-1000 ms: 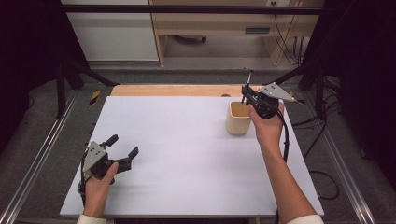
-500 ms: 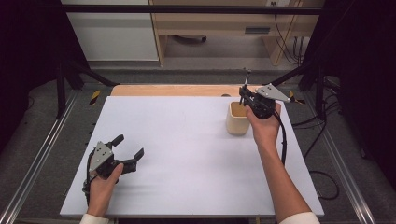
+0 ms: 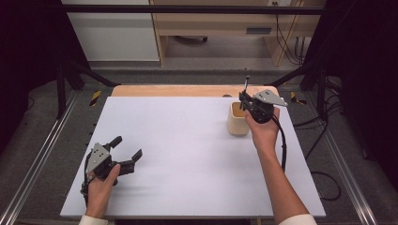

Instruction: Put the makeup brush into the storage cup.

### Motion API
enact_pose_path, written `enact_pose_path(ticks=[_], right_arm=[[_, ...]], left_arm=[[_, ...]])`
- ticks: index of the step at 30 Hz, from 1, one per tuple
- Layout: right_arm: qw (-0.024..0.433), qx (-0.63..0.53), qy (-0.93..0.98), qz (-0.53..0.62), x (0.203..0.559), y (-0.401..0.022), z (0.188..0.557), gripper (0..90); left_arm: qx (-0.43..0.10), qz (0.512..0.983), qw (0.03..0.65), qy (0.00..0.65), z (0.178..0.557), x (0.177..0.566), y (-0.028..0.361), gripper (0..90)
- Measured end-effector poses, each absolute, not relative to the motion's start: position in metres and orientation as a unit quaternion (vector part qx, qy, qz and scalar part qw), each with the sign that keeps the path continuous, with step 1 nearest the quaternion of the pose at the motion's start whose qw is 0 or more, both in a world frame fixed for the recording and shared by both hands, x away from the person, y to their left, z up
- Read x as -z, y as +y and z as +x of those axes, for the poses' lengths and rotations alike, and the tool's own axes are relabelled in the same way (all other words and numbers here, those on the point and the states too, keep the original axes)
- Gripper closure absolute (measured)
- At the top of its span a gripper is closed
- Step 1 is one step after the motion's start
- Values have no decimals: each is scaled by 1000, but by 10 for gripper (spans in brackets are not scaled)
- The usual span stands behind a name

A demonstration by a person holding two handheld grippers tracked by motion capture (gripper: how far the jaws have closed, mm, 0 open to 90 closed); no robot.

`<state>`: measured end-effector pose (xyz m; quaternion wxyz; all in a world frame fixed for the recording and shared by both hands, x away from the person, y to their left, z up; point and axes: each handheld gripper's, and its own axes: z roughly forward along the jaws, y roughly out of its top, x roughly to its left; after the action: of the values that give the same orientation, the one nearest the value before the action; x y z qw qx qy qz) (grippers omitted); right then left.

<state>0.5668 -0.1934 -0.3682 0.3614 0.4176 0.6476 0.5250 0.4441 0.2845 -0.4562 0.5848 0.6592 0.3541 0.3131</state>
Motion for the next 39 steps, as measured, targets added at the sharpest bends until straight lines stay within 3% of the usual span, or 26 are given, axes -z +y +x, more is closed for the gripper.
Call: enact_pose_path(ticks=[39], right_arm=[[357, -506, 659, 427, 388, -197, 567, 836]], left_arm=[[-322, 655, 596, 336, 442, 455, 290, 44]])
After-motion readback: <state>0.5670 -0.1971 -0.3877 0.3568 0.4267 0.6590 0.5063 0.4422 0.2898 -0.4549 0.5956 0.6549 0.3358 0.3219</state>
